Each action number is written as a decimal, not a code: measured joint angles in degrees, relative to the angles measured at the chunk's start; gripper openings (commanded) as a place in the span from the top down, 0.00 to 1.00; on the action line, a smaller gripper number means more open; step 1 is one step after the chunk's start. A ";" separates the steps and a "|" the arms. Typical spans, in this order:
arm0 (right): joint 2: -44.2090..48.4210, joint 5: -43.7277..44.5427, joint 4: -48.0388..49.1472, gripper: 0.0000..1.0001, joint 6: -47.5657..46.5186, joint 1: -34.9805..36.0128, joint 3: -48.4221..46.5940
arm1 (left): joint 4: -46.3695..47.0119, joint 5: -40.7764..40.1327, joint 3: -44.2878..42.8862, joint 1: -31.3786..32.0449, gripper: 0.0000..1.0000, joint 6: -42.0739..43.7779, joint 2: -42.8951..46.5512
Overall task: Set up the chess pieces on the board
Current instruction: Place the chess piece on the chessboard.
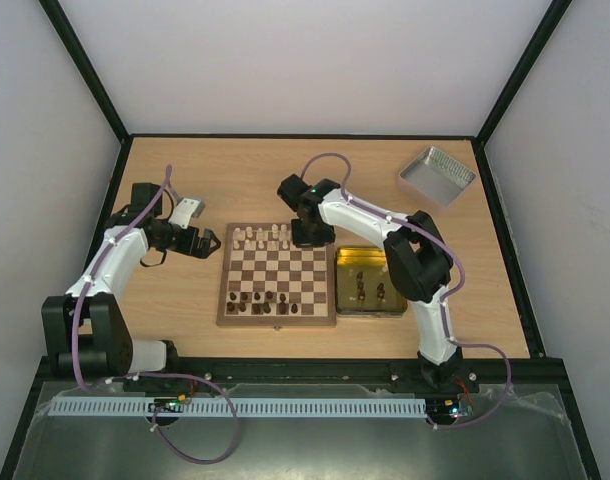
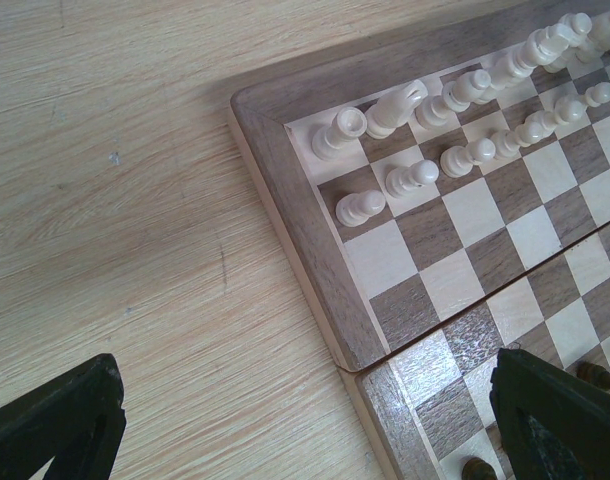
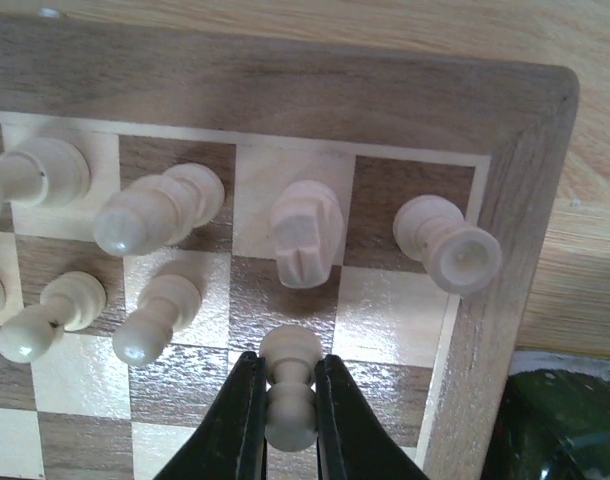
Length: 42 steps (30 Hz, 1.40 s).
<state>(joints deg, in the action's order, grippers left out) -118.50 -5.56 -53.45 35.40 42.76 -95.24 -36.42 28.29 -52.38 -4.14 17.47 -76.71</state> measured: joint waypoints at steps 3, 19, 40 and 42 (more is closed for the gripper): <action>-0.59 0.11 0.11 0.92 0.00 0.02 -0.90 | 0.02 0.00 0.00 0.00 0.01 0.00 0.02; -2.84 0.20 0.31 0.85 -0.04 0.00 -1.77 | 0.09 0.00 0.00 0.00 0.01 0.00 0.02; -1.92 1.14 0.17 0.77 -0.22 0.00 -1.77 | 0.09 0.00 0.00 0.00 0.01 0.00 0.02; -0.87 1.73 -0.59 0.77 -0.28 -0.07 -1.77 | 0.09 0.00 0.00 0.00 0.01 0.00 0.02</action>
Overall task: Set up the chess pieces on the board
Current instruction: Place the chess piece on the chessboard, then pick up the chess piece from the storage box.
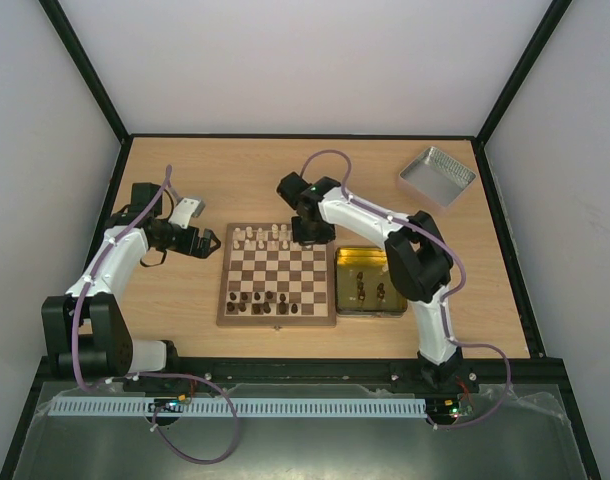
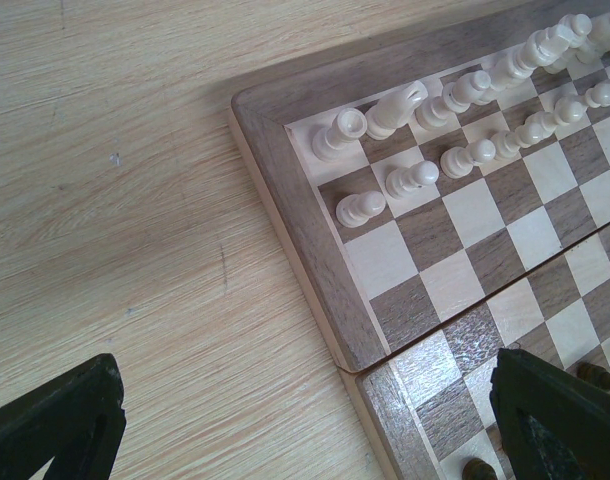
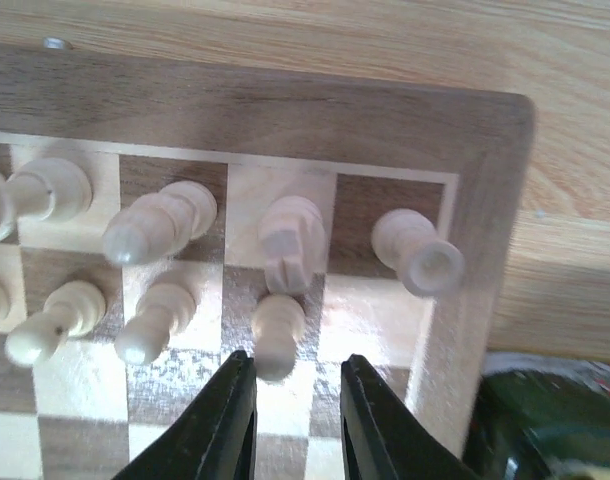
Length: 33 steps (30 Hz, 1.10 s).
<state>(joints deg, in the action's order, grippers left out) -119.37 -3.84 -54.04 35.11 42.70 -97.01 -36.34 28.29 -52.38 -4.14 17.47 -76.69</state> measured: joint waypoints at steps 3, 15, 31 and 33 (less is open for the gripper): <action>2.40 0.72 -1.27 0.77 -0.02 -0.42 0.00 | 0.00 0.00 0.00 0.00 0.01 0.00 0.00; 26.40 2.73 -1.09 0.77 0.31 -8.41 18.67 | 0.02 -0.07 0.00 0.00 0.01 0.00 0.00; 31.52 0.48 6.16 0.76 0.48 -18.73 39.43 | 0.02 -0.04 0.00 0.00 0.01 0.00 0.00; 31.52 0.02 7.19 0.76 0.48 -19.15 39.78 | 0.02 -0.04 0.00 0.00 0.01 0.00 0.00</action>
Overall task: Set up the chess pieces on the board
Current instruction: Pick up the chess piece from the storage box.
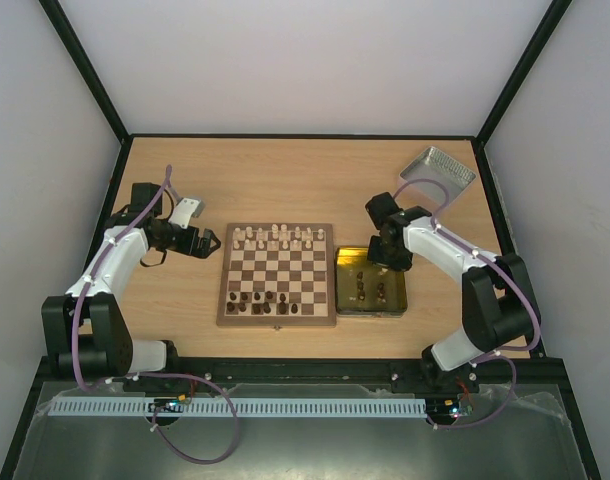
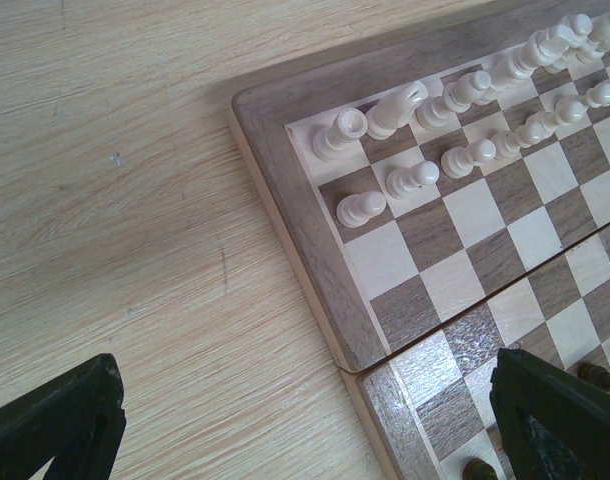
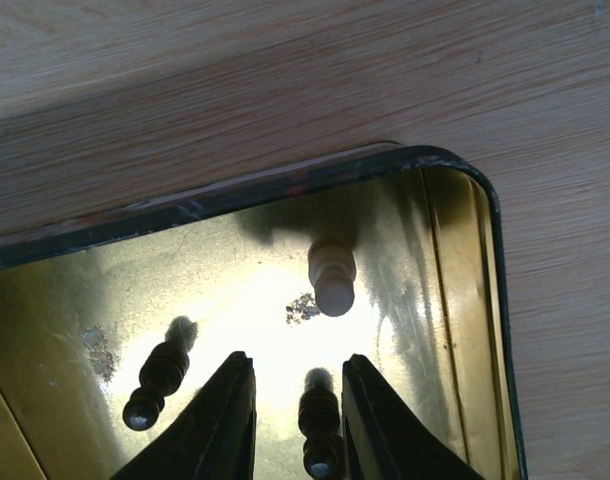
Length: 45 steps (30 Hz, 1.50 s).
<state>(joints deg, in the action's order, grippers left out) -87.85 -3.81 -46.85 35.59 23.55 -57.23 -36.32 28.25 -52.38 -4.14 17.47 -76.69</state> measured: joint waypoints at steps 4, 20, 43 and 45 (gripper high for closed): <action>-0.11 -0.61 1.40 0.76 -0.02 -0.83 0.66 | 0.00 0.00 0.00 0.00 0.01 0.00 0.00; -3.89 -2.25 5.99 0.77 -0.72 -5.07 2.58 | 0.00 0.00 0.00 0.00 0.01 0.00 0.00; -0.55 -1.97 3.19 0.92 -0.87 -4.26 0.85 | 0.00 0.00 0.00 0.00 0.01 0.00 0.00; 0.26 -1.14 1.75 0.92 -0.68 -2.54 -1.16 | 0.00 0.00 0.00 0.00 0.01 0.00 0.00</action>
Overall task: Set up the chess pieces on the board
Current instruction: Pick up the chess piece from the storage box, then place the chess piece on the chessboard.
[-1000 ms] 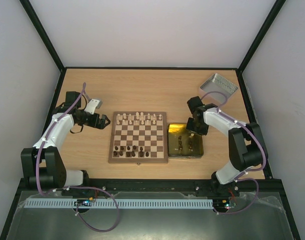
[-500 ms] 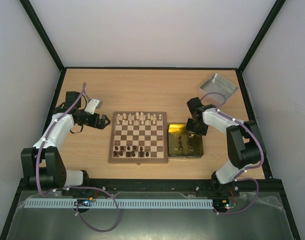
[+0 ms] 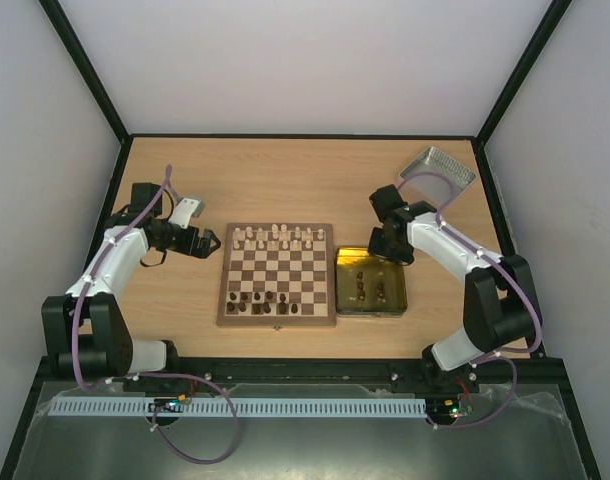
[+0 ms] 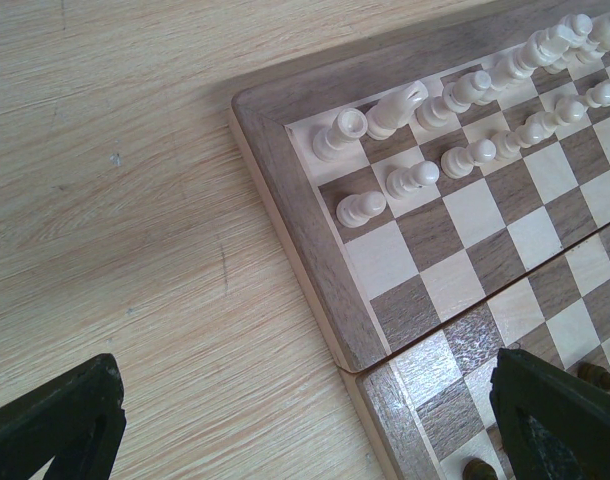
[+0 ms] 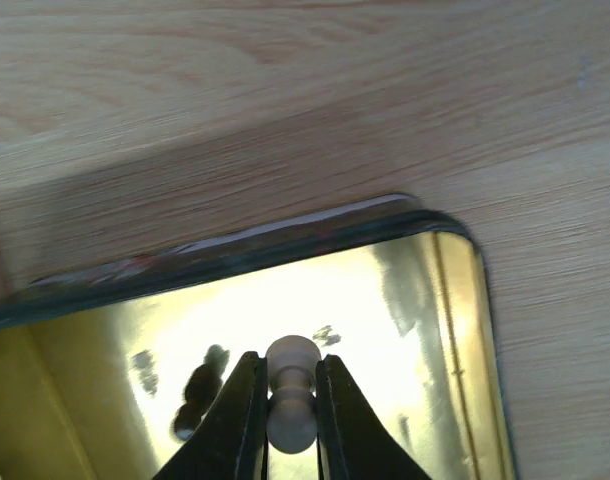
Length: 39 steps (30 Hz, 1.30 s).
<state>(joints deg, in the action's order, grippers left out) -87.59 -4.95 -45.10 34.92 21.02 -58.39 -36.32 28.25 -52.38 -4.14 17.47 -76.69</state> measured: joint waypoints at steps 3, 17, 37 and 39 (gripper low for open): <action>0.07 0.46 -1.62 0.92 0.35 3.67 -3.50 | 0.00 0.00 0.00 0.00 0.01 0.00 0.00; -15.69 0.76 -3.89 0.92 2.58 16.46 -22.21 | 0.02 -0.22 0.00 0.00 0.01 -0.02 0.00; -21.90 -1.42 -3.56 0.91 2.38 16.52 -26.32 | 0.02 -0.22 0.00 0.00 0.01 -0.02 0.00; -22.18 -1.62 -3.32 0.91 2.38 16.52 -26.32 | 0.02 -0.20 0.00 0.00 0.01 -0.02 0.00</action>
<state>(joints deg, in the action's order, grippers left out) -109.78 -6.57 -48.42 37.30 37.54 -84.71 -36.29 28.05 -52.38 -4.14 17.45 -76.69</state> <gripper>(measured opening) 0.091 0.990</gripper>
